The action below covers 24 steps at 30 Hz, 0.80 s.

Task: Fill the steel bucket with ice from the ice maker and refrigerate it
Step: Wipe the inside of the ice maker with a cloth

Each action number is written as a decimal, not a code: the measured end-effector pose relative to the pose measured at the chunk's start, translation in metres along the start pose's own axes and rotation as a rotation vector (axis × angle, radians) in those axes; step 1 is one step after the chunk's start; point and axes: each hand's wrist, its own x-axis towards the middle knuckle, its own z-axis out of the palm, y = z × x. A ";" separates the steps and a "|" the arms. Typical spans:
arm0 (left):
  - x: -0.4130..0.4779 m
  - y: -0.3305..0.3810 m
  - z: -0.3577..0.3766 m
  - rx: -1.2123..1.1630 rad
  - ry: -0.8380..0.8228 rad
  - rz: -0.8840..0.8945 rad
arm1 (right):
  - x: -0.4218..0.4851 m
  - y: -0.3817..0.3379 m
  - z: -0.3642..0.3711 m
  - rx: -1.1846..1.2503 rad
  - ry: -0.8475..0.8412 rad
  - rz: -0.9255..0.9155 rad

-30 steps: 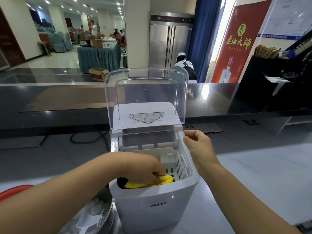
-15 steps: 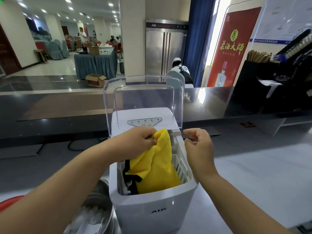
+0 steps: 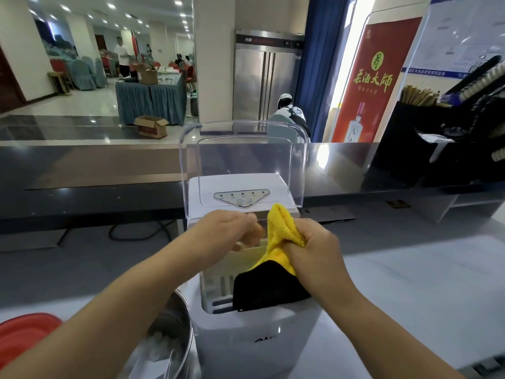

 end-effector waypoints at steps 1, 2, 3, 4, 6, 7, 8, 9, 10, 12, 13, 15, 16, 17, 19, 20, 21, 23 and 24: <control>-0.004 -0.009 -0.007 0.214 0.007 0.053 | 0.003 0.000 -0.002 -0.076 0.004 -0.018; -0.008 -0.018 -0.011 0.448 -0.030 0.105 | 0.006 0.000 -0.005 -0.181 0.008 -0.038; -0.012 -0.027 -0.013 0.670 -0.095 0.151 | 0.010 0.000 -0.005 -0.325 0.000 -0.065; -0.017 -0.038 -0.014 0.842 -0.162 0.211 | 0.011 -0.001 -0.002 -0.473 -0.020 -0.087; -0.022 -0.053 -0.014 1.009 -0.238 0.368 | 0.013 -0.006 0.004 -0.669 -0.054 -0.124; -0.024 -0.058 -0.016 1.042 -0.249 0.429 | 0.012 -0.008 0.010 -0.687 -0.081 -0.134; -0.026 -0.062 -0.020 1.069 -0.251 0.476 | 0.012 -0.011 0.017 -0.665 -0.114 -0.132; -0.028 -0.065 -0.023 1.089 -0.238 0.526 | 0.011 -0.013 0.024 -0.628 -0.147 -0.128; -0.031 -0.068 -0.025 1.099 -0.209 0.581 | 0.011 -0.015 0.031 -0.594 -0.181 -0.128; -0.038 -0.073 -0.027 1.109 -0.150 0.665 | 0.011 -0.015 0.046 -0.586 -0.276 -0.145; -0.042 -0.074 -0.027 1.106 -0.140 0.679 | 0.011 -0.015 0.052 -0.597 -0.328 -0.160; -0.048 -0.076 -0.027 1.075 -0.148 0.677 | 0.011 -0.015 0.063 -0.615 -0.446 -0.203; -0.049 -0.076 -0.028 1.056 -0.159 0.671 | 0.012 -0.014 0.068 -0.617 -0.523 -0.241; -0.049 -0.076 -0.028 1.032 -0.178 0.662 | 0.012 -0.012 0.072 -0.616 -0.607 -0.284; -0.048 -0.078 -0.030 0.972 -0.214 0.642 | 0.012 -0.009 0.076 -0.614 -0.744 -0.374; -0.048 -0.079 -0.030 0.947 -0.217 0.641 | 0.012 -0.007 0.077 -0.620 -0.782 -0.406; -0.047 -0.080 -0.030 0.933 -0.211 0.646 | 0.012 -0.003 0.076 -0.634 -0.804 -0.424; -0.045 -0.083 -0.029 0.924 -0.189 0.660 | 0.011 0.002 0.076 -0.689 -0.832 -0.435; -0.045 -0.084 -0.029 0.924 -0.174 0.665 | 0.010 0.002 0.076 -0.726 -0.844 -0.430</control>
